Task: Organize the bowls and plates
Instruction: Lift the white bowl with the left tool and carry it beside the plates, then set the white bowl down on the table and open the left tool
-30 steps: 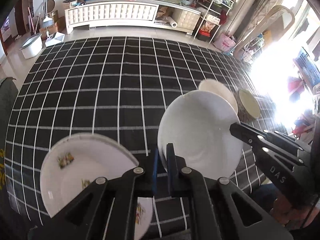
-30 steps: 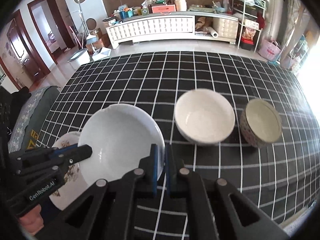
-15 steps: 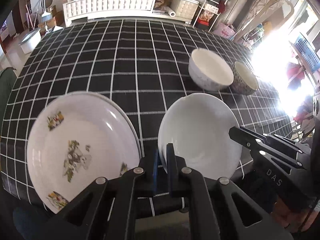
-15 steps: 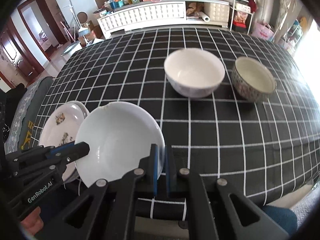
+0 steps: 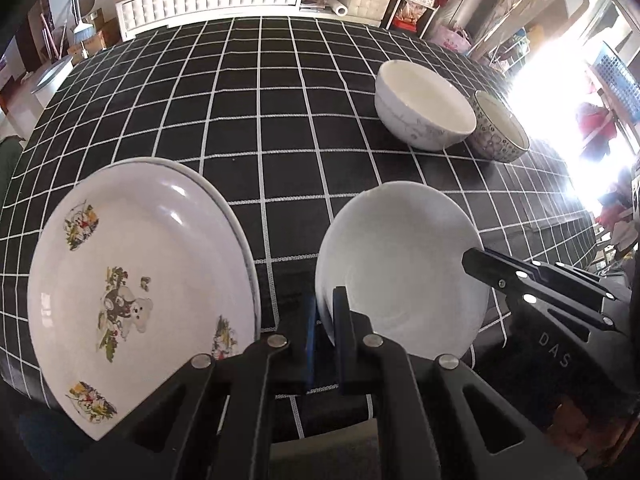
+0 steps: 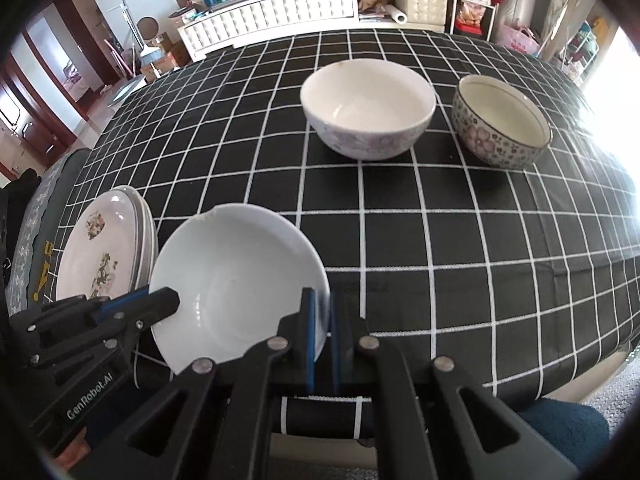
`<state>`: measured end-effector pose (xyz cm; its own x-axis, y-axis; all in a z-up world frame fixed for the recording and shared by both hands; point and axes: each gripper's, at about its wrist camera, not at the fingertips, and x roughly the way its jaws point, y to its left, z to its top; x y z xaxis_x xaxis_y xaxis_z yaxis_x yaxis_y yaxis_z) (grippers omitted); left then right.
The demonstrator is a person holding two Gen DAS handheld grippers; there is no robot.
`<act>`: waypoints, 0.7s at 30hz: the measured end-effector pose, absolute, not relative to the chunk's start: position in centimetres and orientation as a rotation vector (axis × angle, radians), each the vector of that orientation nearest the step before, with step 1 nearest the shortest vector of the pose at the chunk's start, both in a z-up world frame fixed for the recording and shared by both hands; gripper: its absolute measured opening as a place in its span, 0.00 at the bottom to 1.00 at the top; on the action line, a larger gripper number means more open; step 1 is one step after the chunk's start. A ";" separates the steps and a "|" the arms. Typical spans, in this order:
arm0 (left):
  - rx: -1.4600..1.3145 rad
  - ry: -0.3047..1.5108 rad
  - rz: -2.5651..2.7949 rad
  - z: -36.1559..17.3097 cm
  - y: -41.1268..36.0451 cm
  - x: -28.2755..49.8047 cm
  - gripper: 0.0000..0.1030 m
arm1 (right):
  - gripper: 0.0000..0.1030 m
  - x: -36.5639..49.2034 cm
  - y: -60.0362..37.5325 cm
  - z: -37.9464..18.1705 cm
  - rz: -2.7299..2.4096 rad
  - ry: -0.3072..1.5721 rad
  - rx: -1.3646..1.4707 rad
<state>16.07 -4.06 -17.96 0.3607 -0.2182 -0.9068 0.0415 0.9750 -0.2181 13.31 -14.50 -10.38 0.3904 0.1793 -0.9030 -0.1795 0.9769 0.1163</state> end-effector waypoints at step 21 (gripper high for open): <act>-0.115 1.048 -0.194 -12.8 -3.2 15.3 0.24 | 0.25 12.9 -15.0 -6.0 0.198 0.989 -0.084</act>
<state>15.30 -3.22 -12.77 0.4840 -0.2137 -0.8486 0.1042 0.9769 -0.1866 12.85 -15.01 -6.00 0.5331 0.1271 -0.8365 -0.2038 0.9788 0.0189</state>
